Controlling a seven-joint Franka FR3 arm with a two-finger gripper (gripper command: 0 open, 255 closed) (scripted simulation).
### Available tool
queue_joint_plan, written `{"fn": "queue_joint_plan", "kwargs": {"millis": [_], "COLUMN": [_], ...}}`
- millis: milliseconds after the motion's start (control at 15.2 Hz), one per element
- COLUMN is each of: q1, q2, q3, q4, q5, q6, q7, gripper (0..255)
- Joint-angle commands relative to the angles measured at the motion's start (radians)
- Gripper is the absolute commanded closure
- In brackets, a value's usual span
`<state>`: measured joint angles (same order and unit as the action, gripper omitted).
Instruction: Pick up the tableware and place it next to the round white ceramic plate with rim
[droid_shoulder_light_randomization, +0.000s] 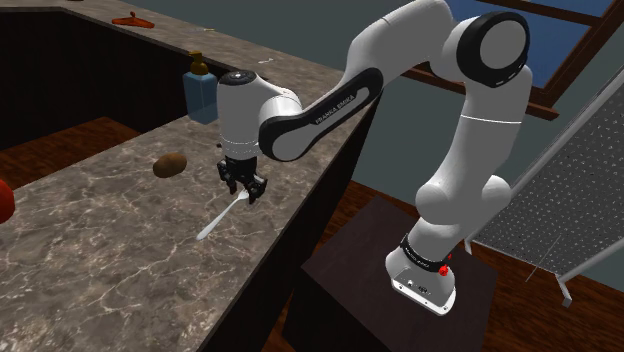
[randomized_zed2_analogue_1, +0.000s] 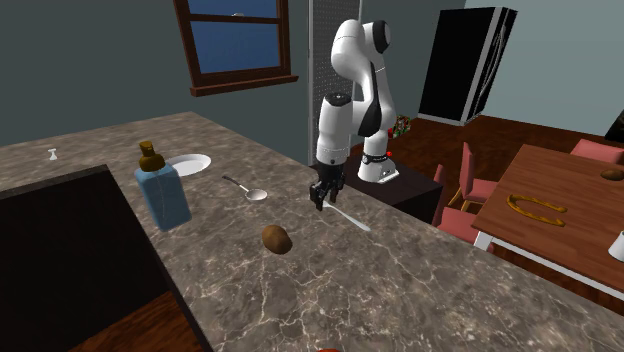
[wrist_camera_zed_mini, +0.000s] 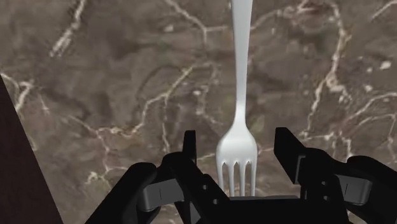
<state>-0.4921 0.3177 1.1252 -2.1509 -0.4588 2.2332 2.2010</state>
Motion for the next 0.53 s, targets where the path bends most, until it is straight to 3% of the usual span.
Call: {"fn": "queue_joint_plan", "kwargs": {"millis": [0,264,462], "q1": [-0.001,0.001,-0.032], "q2": [0.003,0.005,-0.029], "q3": [-0.002,-0.004,0.032], "q4": [-0.003,0.000,0.010], "q5": [-0.001,-0.003,0.040], "q6": [0.005,0.004,-0.021], "q7": [0.000,0.001,-0.029], "gripper": [255,255,255]}}
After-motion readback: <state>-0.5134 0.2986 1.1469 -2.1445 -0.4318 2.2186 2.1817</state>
